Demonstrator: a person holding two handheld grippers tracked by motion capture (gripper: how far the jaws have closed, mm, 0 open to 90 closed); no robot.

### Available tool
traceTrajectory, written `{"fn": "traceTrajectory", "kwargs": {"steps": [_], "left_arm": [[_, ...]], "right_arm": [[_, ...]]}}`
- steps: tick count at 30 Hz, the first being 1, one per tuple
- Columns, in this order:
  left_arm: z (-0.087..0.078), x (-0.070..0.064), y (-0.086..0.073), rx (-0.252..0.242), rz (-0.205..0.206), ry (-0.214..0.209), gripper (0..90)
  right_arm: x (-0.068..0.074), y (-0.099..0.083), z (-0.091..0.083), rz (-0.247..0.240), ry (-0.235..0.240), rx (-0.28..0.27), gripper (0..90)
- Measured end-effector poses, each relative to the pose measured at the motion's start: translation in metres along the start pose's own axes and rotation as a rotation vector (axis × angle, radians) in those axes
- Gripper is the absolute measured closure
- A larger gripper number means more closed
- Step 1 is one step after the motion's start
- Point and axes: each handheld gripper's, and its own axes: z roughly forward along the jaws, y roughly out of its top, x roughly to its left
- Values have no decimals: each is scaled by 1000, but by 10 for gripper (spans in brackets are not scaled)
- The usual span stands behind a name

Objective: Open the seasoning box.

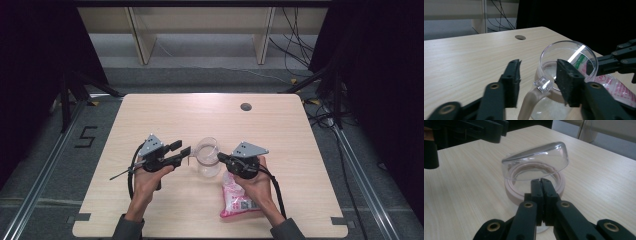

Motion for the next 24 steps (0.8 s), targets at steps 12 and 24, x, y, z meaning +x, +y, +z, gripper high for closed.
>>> {"fn": "traceTrajectory", "kwargs": {"steps": [12,24], "left_arm": [[-21,-6,-32,161,59,-13,231],[-26,-4,-47,176,15,0,148]], "right_arm": [[12,21,8,-44,24,-32,895],[24,36,19,-72,32,-35,888]]}}
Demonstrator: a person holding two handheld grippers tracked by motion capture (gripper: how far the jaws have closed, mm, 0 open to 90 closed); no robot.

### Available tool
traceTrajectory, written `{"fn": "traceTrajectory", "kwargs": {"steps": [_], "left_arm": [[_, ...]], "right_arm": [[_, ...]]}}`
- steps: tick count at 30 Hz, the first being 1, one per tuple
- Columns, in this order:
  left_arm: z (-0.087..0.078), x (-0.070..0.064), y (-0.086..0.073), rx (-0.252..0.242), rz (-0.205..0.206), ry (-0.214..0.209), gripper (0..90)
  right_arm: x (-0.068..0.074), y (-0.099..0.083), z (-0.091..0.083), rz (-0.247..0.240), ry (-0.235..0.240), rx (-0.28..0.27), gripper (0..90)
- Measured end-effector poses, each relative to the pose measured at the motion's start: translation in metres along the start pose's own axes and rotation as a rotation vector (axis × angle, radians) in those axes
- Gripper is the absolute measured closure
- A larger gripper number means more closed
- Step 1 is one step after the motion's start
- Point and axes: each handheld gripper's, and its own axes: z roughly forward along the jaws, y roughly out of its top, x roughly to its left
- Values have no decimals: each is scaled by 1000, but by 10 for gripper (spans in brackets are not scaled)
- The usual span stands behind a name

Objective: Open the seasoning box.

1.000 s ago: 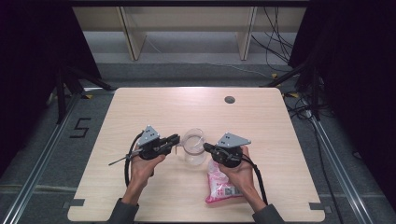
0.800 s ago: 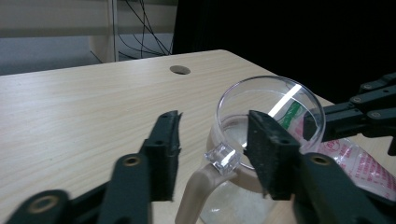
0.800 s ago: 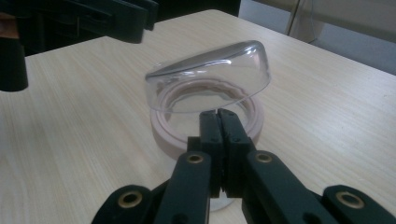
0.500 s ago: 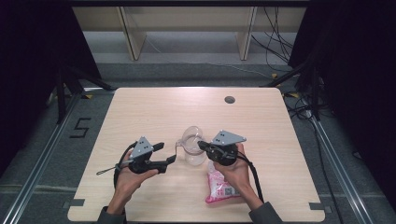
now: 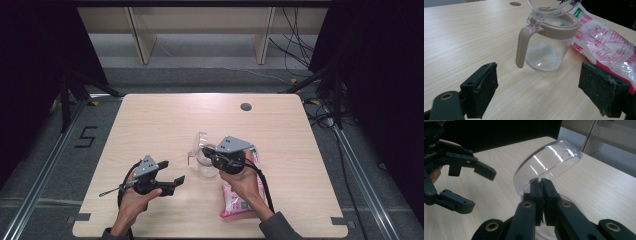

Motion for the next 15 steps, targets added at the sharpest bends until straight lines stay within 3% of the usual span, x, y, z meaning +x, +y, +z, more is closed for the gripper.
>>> {"fn": "traceTrajectory", "kwargs": {"steps": [3,5,9,11,12,15], "left_arm": [[2,0,-3,-4,20,-32,148],[2,-2,-3,1,12,-16,148],[0,-1,-3,-19,7,-18,148],[0,-1,-3,-29,7,-30,148],[0,-1,-3,-39,6,-28,148],[0,-2,-3,-38,4,-18,148]], "right_arm": [[4,5,5,-15,1,-15,888],[8,7,8,-13,6,-10,887],[12,10,11,-31,12,-15,879],[14,10,12,-17,13,-20,877],[15,11,10,-16,23,-3,873],[13,12,5,-33,11,-25,860]]}}
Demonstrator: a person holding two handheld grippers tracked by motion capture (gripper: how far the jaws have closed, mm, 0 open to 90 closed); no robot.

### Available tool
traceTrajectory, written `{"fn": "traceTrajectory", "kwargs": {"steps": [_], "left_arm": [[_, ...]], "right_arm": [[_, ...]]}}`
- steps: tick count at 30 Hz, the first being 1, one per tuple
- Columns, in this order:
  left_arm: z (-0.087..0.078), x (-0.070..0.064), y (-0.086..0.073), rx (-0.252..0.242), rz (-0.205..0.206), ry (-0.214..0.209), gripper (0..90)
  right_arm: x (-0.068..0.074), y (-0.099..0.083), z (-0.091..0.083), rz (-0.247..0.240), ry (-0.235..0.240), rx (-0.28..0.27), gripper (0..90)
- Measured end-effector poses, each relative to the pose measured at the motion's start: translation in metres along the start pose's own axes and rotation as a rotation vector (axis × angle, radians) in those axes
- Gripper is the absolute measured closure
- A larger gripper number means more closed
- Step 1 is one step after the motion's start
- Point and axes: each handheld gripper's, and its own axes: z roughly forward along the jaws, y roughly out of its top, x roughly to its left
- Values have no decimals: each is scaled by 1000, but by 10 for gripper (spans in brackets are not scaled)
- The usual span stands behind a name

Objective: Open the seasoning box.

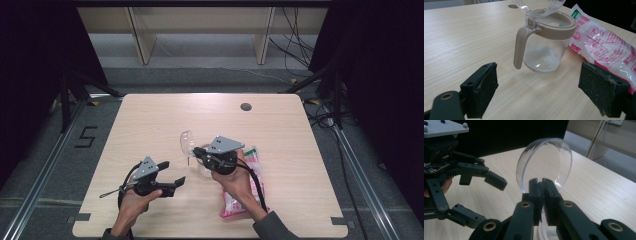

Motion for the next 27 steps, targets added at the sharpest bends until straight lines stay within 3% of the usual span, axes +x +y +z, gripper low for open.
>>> {"fn": "traceTrajectory", "kwargs": {"steps": [4,7,9,10,11,14,15,17,18,20,22,25,27], "left_arm": [[0,-1,-1,-11,-12,-11,148],[2,-4,-1,-14,14,-53,148],[3,-7,-1,-19,27,-61,148],[3,-8,-1,-22,22,-55,148],[4,-9,-1,-20,27,-53,148],[6,-12,-3,-20,33,-71,149],[6,-12,-4,-13,37,-63,149],[7,-14,-6,-5,21,-64,150],[8,-14,-7,-6,24,-79,150],[9,-16,-7,-4,25,-75,150],[9,-18,-7,-2,29,-82,150],[10,-21,-8,-6,39,-82,150],[11,-23,-8,0,41,-82,150]], "right_arm": [[-9,-2,-19,20,13,-21,809],[-16,-8,-40,20,-16,-48,722],[-22,-15,-55,-6,-73,-70,664],[-25,-20,-61,31,-75,-59,608],[-29,-21,-64,21,-73,-55,597],[-37,-28,-81,87,-76,-61,551],[-41,-31,-83,71,-74,-70,537],[-43,-40,-89,109,-86,-48,492],[-47,-45,-91,100,-103,-39,470],[-50,-55,-96,156,-112,-5,445],[-56,-64,-101,182,-140,-6,416],[-66,-75,-110,214,-191,35,381],[-70,-83,-113,261,-203,32,375]]}}
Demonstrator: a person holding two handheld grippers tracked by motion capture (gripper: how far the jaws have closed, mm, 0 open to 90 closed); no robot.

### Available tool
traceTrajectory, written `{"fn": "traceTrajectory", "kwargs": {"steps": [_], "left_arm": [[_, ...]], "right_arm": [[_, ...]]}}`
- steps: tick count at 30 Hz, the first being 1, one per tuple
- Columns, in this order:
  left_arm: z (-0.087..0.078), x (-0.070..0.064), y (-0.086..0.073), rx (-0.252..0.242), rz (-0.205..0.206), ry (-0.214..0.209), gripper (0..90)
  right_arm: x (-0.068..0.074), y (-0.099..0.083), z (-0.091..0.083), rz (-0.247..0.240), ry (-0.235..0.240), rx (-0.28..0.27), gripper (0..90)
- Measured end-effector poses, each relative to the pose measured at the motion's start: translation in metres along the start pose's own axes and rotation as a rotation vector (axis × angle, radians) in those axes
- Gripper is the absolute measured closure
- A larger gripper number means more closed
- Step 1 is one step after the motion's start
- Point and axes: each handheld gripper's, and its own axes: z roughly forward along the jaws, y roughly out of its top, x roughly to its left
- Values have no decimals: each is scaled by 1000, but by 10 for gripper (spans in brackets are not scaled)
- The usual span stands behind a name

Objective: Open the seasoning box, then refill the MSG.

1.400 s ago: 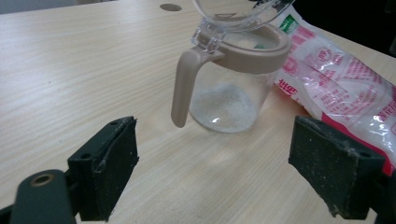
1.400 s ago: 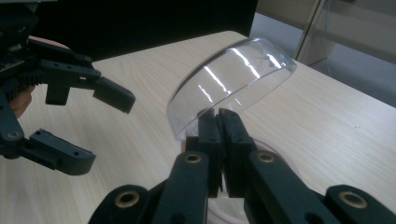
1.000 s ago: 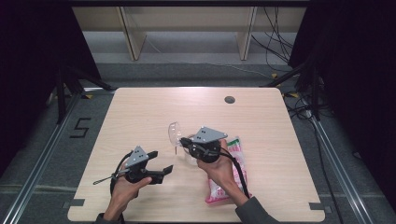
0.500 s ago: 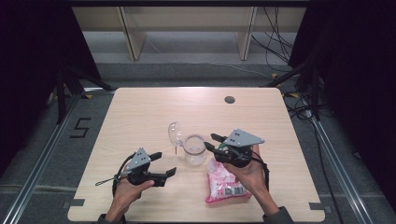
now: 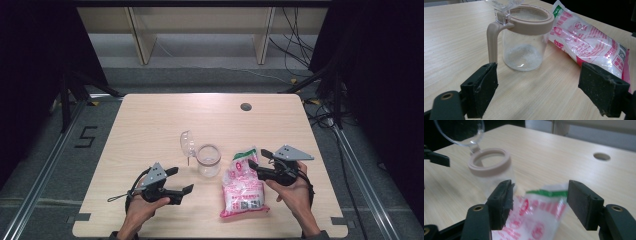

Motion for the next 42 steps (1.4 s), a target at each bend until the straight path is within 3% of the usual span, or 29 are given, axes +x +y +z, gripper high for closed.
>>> {"fn": "traceTrajectory", "kwargs": {"steps": [1,2,3,4,6,7,9,10,11,15,17,20,21,22,25,29,30,31,33,34,35,37,38,39,41,42], "left_arm": [[1,-1,0,1,1,-6,150],[1,-2,0,8,7,-6,150],[2,-4,0,12,9,-4,150],[3,-5,-1,11,7,-8,150],[4,-7,-2,21,9,-3,151],[5,-7,-3,22,14,-15,150],[7,-8,-5,22,1,-9,151],[7,-8,-5,25,0,-8,151],[8,-9,-6,30,4,-13,151],[10,-13,-7,33,-3,-16,150],[11,-13,-7,36,-4,-26,151],[12,-15,-6,38,-5,-26,151],[13,-16,-6,33,-11,-22,151],[12,-16,-6,43,-3,-14,151],[14,-18,-7,59,-3,-15,152],[17,-21,-8,66,-2,-23,153],[17,-20,-8,69,9,-24,153],[17,-21,-8,68,8,-24,153],[17,-20,-7,56,14,-19,155],[17,-21,-8,56,-3,-13,156],[17,-22,-8,44,-16,-13,156],[17,-22,-7,44,-16,-11,156],[17,-22,-7,47,-8,-15,156],[17,-22,-7,55,-7,-17,156],[17,-23,-7,58,-6,-14,156],[17,-24,-7,60,-5,-11,156]], "right_arm": [[-5,-3,0,-14,-4,4,373],[-5,-7,-2,31,-9,23,366],[-10,-9,-2,14,-14,23,359],[-10,-11,-3,52,-18,34,358],[-14,-16,-3,62,-32,42,340],[-15,-17,-4,91,-30,67,328],[-20,-21,-4,77,-21,75,312],[-18,-22,-2,110,-21,72,300],[-22,-22,-2,77,-18,82,298],[-23,-23,-2,64,-31,93,260],[-20,-24,0,102,-21,102,240],[-24,-25,3,42,-16,86,220],[-22,-25,2,75,-17,106,219],[-25,-25,3,41,-13,110,220],[-21,-27,4,74,-2,121,220],[-23,-26,6,31,-2,133,211],[-20,-27,6,60,-3,138,206],[-22,-27,8,24,-9,130,201],[-21,-28,10,35,-9,141,196],[-20,-28,12,51,-12,143,195],[-22,-28,13,16,-18,143,197],[-19,-30,16,65,-13,146,201],[-19,-30,17,66,-4,154,199],[-22,-30,18,37,-3,149,195],[-20,-30,18,64,2,151,194],[-23,-29,18,30,-10,154,194]]}}
